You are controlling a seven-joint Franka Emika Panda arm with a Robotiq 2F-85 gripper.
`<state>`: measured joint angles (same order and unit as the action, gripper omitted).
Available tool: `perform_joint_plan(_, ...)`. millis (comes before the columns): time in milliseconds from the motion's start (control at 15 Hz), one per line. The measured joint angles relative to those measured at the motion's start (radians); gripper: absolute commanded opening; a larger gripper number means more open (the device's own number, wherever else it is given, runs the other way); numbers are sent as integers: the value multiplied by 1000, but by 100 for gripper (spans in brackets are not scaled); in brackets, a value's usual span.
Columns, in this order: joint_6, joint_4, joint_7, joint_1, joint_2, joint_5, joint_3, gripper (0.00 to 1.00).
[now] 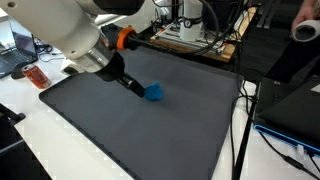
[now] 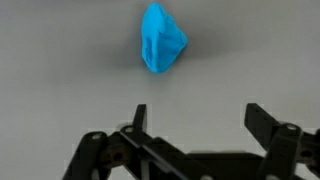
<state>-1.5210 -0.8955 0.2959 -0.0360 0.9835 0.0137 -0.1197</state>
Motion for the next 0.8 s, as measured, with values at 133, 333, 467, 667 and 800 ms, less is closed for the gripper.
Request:
perform_joint_plan(133,0,-11,-11,26,0,24,-8,100)
perform_joint_plan(333,0,-27,-29,64,0,56,-16,100)
perform_joint_plan(467,0,-36,-47,89,0,78,-24,100)
perform_joint_plan(667,-6,-56,-85,132,0,118,-40,100)
perform_joint_plan(800,-20,-75,-111,162,-2,147,-50,100)
